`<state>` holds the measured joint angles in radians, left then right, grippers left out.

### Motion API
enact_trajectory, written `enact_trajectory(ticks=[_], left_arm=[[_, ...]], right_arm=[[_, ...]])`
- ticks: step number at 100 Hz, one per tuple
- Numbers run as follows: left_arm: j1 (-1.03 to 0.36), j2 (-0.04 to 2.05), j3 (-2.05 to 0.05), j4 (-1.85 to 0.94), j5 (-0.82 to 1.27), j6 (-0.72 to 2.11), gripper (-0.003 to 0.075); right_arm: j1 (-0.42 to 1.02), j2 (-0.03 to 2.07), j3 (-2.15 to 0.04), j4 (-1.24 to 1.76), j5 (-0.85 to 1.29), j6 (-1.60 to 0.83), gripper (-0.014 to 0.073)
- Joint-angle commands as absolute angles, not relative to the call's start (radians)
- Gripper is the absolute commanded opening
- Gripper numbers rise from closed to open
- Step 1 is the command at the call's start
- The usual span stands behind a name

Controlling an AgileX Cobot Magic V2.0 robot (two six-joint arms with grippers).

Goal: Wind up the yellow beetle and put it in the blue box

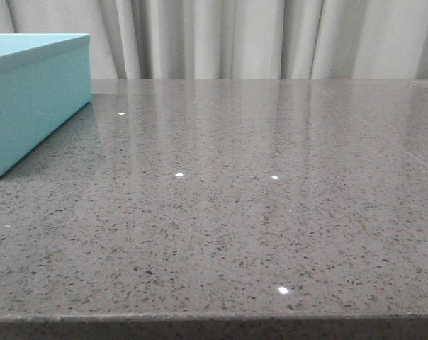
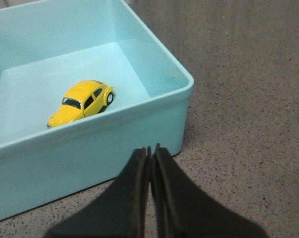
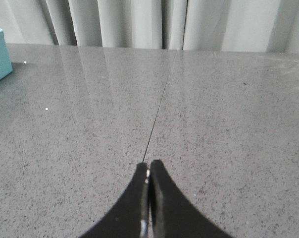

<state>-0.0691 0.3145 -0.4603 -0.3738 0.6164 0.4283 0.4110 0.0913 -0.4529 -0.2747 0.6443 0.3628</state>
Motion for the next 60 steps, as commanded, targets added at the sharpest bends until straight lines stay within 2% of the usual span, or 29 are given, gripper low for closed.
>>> enact_trajectory(ticks=[1, 15, 60], left_arm=[[-0.068, 0.262, -0.465, -0.412, 0.543, 0.402, -0.0019], [-0.068, 0.206, -0.460, -0.423, 0.555, 0.402, -0.0019], [-0.068, 0.205, -0.460, -0.423, 0.555, 0.402, -0.0019]], right_arm=[[0.411, 0.082, -0.470, -0.307, 0.558, 0.355, -0.0068], [0.411, 0.078, -0.470, -0.307, 0.558, 0.356, -0.0068], [0.411, 0.078, -0.470, -0.307, 0.563, 0.356, -0.0068]])
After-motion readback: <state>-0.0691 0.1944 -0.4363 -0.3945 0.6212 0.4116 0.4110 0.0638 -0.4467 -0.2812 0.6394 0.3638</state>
